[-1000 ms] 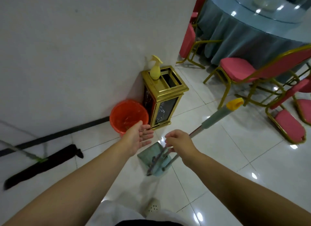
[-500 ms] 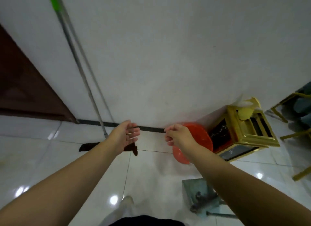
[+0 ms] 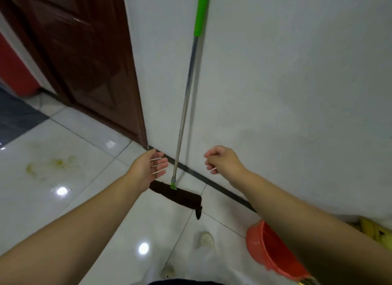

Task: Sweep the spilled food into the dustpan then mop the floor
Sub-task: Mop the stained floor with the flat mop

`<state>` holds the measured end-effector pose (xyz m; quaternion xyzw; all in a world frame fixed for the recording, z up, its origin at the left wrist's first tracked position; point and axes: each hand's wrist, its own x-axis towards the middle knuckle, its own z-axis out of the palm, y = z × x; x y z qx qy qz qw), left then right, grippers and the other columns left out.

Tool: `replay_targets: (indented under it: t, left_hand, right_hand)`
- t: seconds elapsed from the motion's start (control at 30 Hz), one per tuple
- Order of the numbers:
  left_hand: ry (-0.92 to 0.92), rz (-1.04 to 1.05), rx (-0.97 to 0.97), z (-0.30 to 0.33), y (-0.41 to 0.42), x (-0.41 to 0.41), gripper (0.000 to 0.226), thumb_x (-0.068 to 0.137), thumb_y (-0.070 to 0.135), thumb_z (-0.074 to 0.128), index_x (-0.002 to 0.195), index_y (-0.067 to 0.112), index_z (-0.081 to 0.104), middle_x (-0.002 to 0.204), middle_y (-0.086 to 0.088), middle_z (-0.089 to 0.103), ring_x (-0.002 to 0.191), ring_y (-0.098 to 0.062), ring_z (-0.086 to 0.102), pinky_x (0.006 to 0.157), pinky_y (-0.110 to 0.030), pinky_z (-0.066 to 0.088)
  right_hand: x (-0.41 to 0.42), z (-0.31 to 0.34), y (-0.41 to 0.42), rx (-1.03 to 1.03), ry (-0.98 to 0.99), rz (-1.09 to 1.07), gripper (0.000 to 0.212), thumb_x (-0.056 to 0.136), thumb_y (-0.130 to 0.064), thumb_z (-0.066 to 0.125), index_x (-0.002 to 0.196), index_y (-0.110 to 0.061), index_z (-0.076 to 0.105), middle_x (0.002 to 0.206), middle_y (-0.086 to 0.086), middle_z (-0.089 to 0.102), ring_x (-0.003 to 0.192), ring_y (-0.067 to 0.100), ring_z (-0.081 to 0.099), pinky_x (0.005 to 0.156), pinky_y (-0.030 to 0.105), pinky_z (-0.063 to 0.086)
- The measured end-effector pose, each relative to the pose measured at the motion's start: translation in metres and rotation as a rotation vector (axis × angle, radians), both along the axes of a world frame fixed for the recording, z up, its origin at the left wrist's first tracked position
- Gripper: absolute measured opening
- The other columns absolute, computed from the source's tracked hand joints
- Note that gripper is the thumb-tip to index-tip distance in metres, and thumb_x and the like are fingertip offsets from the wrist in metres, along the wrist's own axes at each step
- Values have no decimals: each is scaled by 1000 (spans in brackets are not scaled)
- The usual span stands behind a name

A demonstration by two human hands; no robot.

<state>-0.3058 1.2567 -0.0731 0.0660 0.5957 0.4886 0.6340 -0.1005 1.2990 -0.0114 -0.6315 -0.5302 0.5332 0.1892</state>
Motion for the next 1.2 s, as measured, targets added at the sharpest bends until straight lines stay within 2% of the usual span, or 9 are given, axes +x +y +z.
replay_targets:
  t: [0.23, 0.37, 0.57, 0.77, 0.9, 0.97, 1.07, 1.13, 1.2]
  left_hand:
    - [10, 222, 30, 9, 41, -35, 29, 99, 27, 41, 89, 9, 61, 90, -9, 65, 81, -19, 64, 72, -31, 52]
    - [19, 358, 31, 14, 74, -46, 25, 96, 25, 44, 88, 9, 61, 87, -9, 66, 79, -19, 64, 71, -31, 53]
    - [52, 476, -4, 12, 111, -44, 26, 99, 24, 43, 91, 8, 62, 92, -11, 66, 83, -22, 65, 70, -32, 52]
    - [65, 633, -63, 0, 109, -49, 26, 99, 25, 44, 92, 7, 62, 91, -10, 67, 83, -22, 66, 67, -31, 52]
    - [74, 727, -117, -12, 88, -56, 26, 98, 25, 44, 92, 7, 61, 92, -10, 67, 83, -22, 66, 68, -32, 52]
    - [64, 759, -130, -18, 77, -57, 26, 98, 25, 44, 91, 7, 61, 91, -10, 66, 83, -22, 65, 68, -33, 51]
    - [51, 797, -144, -23, 66, -58, 26, 99, 25, 43, 91, 7, 61, 91, -10, 66, 82, -21, 65, 67, -32, 51]
    - [51, 809, -147, -24, 61, -58, 27, 99, 25, 42, 91, 7, 61, 91, -10, 67, 82, -21, 65, 66, -32, 51]
    - [51, 811, -141, -23, 56, -59, 27, 99, 25, 42, 92, 8, 61, 92, -10, 67, 83, -21, 66, 67, -32, 52]
  right_hand:
    - [-47, 4, 109, 233, -216, 455, 19, 89, -4, 50, 79, -18, 59, 78, 1, 60, 73, 16, 59, 62, 20, 47]
    - [-71, 4, 182, 451, -388, 713, 16, 90, -11, 51, 89, -20, 64, 84, -8, 58, 81, 13, 55, 70, 21, 40]
    - [-101, 9, 269, 769, -606, 1000, 25, 92, -12, 47, 109, -15, 64, 109, 3, 62, 95, 18, 55, 72, 23, 37]
    - [-123, 5, 320, 1291, -1126, 1472, 29, 89, -8, 47, 116, -12, 58, 118, 6, 56, 109, 24, 49, 90, 31, 35]
    - [-135, 4, 328, 1261, -1611, 1593, 36, 89, -24, 55, 126, -21, 54, 126, 0, 54, 118, 19, 46, 104, 35, 27]
    - [-139, 4, 325, 1179, -1755, 1583, 31, 90, -22, 55, 120, -23, 57, 121, -4, 58, 115, 17, 50, 105, 35, 26]
    - [-143, 5, 322, 1180, -1759, 1579, 12, 88, -10, 53, 87, -20, 60, 99, -9, 63, 100, 13, 58, 102, 31, 29]
    - [-147, 8, 315, 1261, -1716, 1610, 25, 88, -7, 51, 66, -17, 44, 93, -10, 63, 94, 11, 59, 100, 29, 29]
    - [-153, 13, 302, 1348, -1651, 1656, 33, 88, -5, 50, 61, -17, 36, 96, -10, 65, 94, 11, 59, 101, 29, 29]
